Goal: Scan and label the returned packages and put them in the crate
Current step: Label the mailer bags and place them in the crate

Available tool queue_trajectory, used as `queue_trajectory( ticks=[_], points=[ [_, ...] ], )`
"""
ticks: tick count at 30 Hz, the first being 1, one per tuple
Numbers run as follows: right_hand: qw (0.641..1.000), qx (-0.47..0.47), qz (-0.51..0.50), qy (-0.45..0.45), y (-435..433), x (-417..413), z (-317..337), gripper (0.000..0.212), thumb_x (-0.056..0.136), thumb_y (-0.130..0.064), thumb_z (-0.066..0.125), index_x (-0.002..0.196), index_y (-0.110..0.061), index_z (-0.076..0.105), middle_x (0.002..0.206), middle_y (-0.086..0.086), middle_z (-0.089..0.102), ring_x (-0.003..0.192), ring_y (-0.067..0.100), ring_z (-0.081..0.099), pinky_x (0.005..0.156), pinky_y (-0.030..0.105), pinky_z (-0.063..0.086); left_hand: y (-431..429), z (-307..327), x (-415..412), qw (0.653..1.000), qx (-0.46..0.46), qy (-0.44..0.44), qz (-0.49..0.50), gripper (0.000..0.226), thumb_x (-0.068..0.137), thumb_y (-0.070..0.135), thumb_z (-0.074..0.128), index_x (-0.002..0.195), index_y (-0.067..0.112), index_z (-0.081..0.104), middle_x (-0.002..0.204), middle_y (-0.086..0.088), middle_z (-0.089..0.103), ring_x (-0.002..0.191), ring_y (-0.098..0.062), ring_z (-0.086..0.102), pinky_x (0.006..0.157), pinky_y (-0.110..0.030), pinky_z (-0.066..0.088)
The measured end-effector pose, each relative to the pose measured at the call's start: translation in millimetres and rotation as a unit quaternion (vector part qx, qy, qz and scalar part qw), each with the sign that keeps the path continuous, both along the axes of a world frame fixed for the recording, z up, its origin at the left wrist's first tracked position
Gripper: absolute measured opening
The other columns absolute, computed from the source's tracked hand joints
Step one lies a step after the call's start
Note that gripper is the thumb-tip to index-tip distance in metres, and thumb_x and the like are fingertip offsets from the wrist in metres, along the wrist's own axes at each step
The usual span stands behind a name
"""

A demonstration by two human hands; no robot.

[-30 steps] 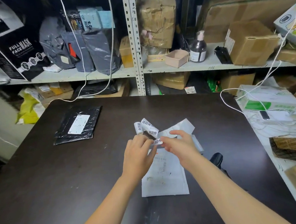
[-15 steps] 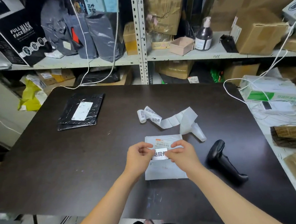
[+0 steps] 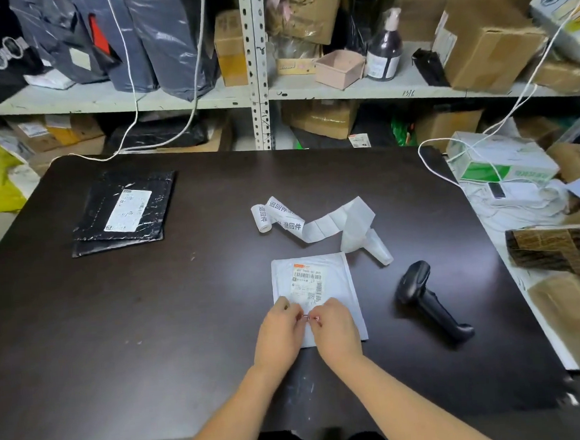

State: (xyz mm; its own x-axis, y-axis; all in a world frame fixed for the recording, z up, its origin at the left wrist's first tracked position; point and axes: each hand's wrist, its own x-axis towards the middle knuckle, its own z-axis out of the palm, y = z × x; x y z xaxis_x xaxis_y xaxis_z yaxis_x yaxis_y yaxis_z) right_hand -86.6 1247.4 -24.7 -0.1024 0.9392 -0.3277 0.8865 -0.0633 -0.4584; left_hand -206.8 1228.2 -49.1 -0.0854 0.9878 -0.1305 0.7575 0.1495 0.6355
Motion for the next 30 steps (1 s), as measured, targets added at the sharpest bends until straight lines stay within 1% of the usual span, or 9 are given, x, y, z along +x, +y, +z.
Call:
queue_trajectory(
  ticks=[7, 11, 15, 18, 20, 24, 26, 28, 30],
  points=[
    [0.995, 0.03, -0.076, -0.066, 1.2, 13.5, -4.7, 0.022, 0.098, -0.029, 0.06, 0.118, -0.027, 0.071, 0.124, -0.002, 0.045, 0.118, 0.019, 0.048, 0.093, 0.034, 0.045, -2.2, -7.2, -15.7, 0.997, -0.037, 0.012, 0.066, 0.033, 0.087, 0.041, 0.071, 0.113, 0.022, 0.062, 0.103, 0.004, 0.038, 0.086, -0.018, 0.053, 0.066, -0.03, 0.044],
    [0.989, 0.015, -0.147, -0.019, 4.3, 32.8, -8.8, 0.047, 0.094, -0.029, 0.066, 0.138, -0.016, 0.055, 0.137, 0.008, 0.044, 0.129, 0.029, 0.04, 0.106, 0.041, 0.04, 1.9, -3.2, -19.4, 0.988, -0.05, -0.082, 0.118, 0.052, 0.081, 0.024, 0.077, 0.129, 0.017, 0.057, 0.109, -0.002, 0.054, 0.095, -0.021, 0.06, 0.078, -0.031, 0.048],
    [0.982, -0.023, -0.175, 0.065, 6.5, 43.4, -6.0, 0.058, 0.093, -0.017, 0.068, 0.146, -0.012, 0.047, 0.14, 0.014, 0.051, 0.132, 0.031, 0.046, 0.108, 0.038, 0.039, 2.1, 3.9, -21.3, 0.949, -0.083, -0.238, 0.191, 0.046, 0.078, 0.003, 0.073, 0.12, 0.017, 0.063, 0.087, 0.005, 0.065, 0.074, -0.004, 0.061, 0.054, -0.006, 0.042],
    [0.978, -0.017, -0.164, 0.125, -1.8, 44.9, -1.6, 0.055, 0.09, -0.011, 0.068, 0.142, -0.014, 0.051, 0.132, 0.008, 0.058, 0.123, 0.026, 0.055, 0.102, 0.038, 0.046, -5.1, 6.3, -23.6, 0.921, -0.096, -0.3, 0.228, 0.046, 0.081, -0.002, 0.068, 0.121, 0.02, 0.058, 0.093, -0.003, 0.068, 0.071, -0.012, 0.06, 0.053, -0.013, 0.045],
    [0.974, -0.013, -0.145, 0.173, -10.1, 43.3, 0.0, 0.049, 0.089, -0.007, 0.068, 0.134, -0.019, 0.055, 0.121, 0.003, 0.063, 0.103, 0.02, 0.063, 0.085, 0.032, 0.052, -15.9, 8.9, -22.8, 0.902, -0.122, -0.322, 0.259, 0.044, 0.083, 0.001, 0.069, 0.117, 0.024, 0.053, 0.099, -0.006, 0.068, 0.078, -0.021, 0.061, 0.063, -0.024, 0.05],
    [0.958, -0.019, -0.117, 0.261, -30.8, 40.7, 1.4, 0.047, 0.089, -0.003, 0.067, 0.128, -0.027, 0.058, 0.105, -0.008, 0.063, 0.083, 0.004, 0.062, 0.063, 0.018, 0.046, -42.1, 12.8, -13.3, 0.906, -0.132, -0.226, 0.334, 0.029, 0.08, 0.003, 0.067, 0.071, 0.021, 0.046, 0.08, 0.003, 0.054, 0.084, -0.029, 0.057, 0.076, -0.034, 0.053],
    [0.944, -0.031, -0.115, 0.307, -42.6, 44.0, 3.4, 0.046, 0.089, -0.002, 0.066, 0.127, -0.027, 0.058, 0.105, -0.008, 0.063, 0.084, 0.008, 0.063, 0.064, 0.02, 0.047, -56.7, 19.2, -7.9, 0.906, -0.142, -0.19, 0.35, 0.01, 0.079, 0.01, 0.068, 0.083, 0.011, 0.058, 0.1, -0.008, 0.059, 0.091, -0.031, 0.059, 0.076, -0.035, 0.054],
    [0.934, -0.043, -0.101, 0.341, -54.9, 48.5, 8.1, 0.045, 0.089, -0.001, 0.066, 0.125, -0.028, 0.059, 0.108, -0.004, 0.064, 0.086, 0.014, 0.065, 0.066, 0.023, 0.048, -71.4, 16.2, -4.3, 0.9, -0.172, -0.163, 0.365, 0.032, 0.078, 0.016, 0.066, 0.106, 0.0, 0.066, 0.123, -0.018, 0.056, 0.111, -0.036, 0.058, 0.087, -0.039, 0.055],
    [0.924, -0.051, -0.084, 0.369, -68.3, 53.1, 14.1, 0.045, 0.09, -0.001, 0.065, 0.121, -0.032, 0.059, 0.109, -0.003, 0.065, 0.086, 0.016, 0.066, 0.066, 0.023, 0.049, -91.9, 18.6, -0.4, 0.882, -0.189, -0.171, 0.395, 0.036, 0.077, 0.02, 0.067, 0.112, 0.009, 0.07, 0.129, -0.013, 0.055, 0.12, -0.033, 0.053, 0.096, -0.039, 0.053]
  ],
)
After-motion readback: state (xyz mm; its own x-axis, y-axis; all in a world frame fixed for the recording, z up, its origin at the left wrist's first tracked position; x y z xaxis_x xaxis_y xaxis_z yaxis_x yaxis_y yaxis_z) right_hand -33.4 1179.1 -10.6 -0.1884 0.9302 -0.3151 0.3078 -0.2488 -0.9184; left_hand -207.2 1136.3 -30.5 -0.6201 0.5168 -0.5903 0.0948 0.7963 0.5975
